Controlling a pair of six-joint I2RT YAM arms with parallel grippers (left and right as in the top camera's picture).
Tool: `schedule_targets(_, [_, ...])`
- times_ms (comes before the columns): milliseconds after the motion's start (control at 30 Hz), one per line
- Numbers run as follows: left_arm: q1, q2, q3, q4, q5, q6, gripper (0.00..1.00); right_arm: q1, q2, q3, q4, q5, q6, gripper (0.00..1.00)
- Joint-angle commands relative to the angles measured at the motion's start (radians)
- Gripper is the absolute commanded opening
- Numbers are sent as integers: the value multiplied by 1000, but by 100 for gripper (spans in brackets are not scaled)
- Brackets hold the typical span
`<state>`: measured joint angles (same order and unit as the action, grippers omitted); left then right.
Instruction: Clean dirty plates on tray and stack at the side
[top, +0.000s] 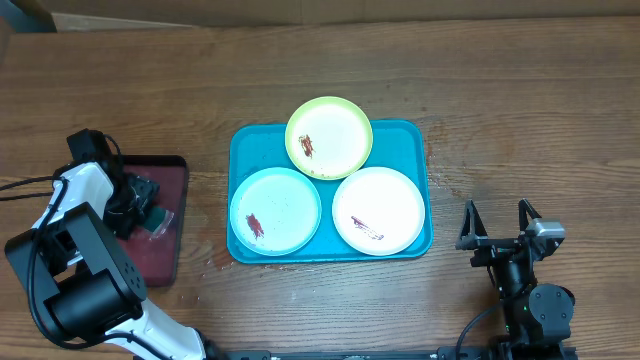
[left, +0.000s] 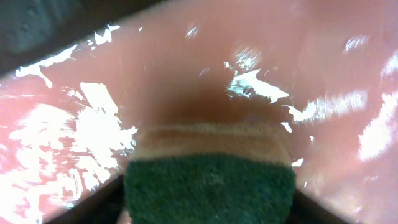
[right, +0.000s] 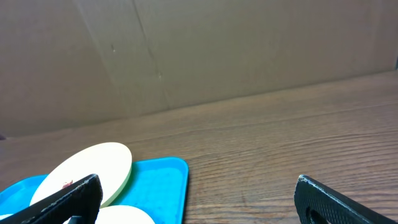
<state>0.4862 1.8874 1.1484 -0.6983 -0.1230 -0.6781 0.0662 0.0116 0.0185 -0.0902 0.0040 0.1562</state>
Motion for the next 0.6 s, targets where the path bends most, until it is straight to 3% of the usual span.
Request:
schedule_targets(0, [7, 36, -25, 5, -68, 5, 37, -5, -9, -11, 6, 1, -4, 100])
schedule_targets(100, [7, 36, -25, 19, -68, 5, 4, -5, -9, -11, 6, 1, -4, 100])
schedule_targets(200, [7, 36, -25, 19, -68, 5, 5, -5, -9, -11, 6, 1, -4, 100])
schedule_targets(233, [7, 36, -25, 16, -65, 5, 17, -5, -9, -11, 6, 1, -4, 100])
schedule_targets(267, [5, 36, -25, 10, -58, 5, 40, -5, -9, -11, 6, 1, -4, 100])
schedule_targets(300, [4, 36, -25, -3, -42, 5, 72, -5, -9, -11, 6, 1, -4, 100])
schedule_targets(333, [4, 36, -25, -11, -20, 5, 94, -5, -9, -11, 6, 1, -4, 100])
schedule_targets(367, [4, 36, -25, -18, 3, 5, 100, -5, -9, -11, 6, 1, -4, 100])
schedule_targets(567, [4, 36, -25, -31, 34, 28, 100, -5, -9, -11, 6, 1, -4, 100])
